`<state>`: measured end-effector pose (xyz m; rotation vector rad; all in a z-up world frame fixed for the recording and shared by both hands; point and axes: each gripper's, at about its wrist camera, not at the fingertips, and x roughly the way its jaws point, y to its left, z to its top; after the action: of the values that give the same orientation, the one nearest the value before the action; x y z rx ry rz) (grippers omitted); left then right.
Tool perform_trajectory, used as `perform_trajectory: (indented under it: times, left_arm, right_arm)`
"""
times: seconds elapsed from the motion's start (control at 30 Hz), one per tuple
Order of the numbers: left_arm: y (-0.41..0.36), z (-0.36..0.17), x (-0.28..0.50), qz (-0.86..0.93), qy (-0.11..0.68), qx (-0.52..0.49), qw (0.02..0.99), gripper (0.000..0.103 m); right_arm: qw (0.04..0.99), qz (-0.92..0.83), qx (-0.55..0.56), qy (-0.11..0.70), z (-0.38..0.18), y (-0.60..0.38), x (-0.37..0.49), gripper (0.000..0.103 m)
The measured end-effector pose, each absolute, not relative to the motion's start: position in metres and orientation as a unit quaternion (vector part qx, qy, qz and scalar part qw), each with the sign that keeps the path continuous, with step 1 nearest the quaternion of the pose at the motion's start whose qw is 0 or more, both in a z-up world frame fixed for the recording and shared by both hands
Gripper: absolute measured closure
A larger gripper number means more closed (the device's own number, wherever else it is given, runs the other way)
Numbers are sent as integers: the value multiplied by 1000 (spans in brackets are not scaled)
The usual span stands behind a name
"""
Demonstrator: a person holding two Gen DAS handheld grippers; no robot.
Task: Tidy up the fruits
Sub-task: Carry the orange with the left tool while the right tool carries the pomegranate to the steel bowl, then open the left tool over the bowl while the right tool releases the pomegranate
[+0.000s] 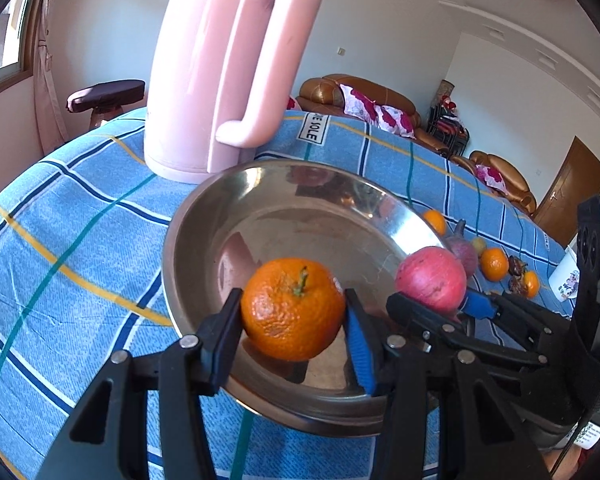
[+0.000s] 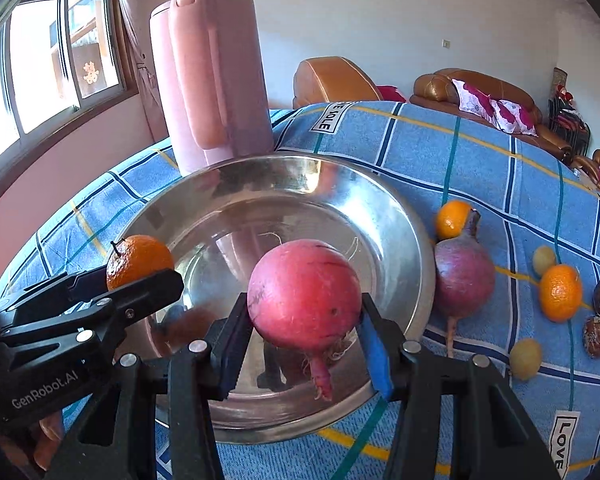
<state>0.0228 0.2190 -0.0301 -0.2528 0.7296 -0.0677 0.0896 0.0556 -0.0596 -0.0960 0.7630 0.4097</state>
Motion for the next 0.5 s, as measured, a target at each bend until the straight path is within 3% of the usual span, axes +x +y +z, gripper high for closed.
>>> perform_trajectory:
  times: [0.4, 0.5]
  left_arm:
    - [220, -30, 25, -23, 354, -125, 926, 53]
    - [220, -29, 27, -20, 355, -122, 927, 53]
  right_arm:
    - [904, 219, -20, 367, -58, 47, 89, 48]
    - [905, 228, -3, 360, -56, 42, 88, 41]
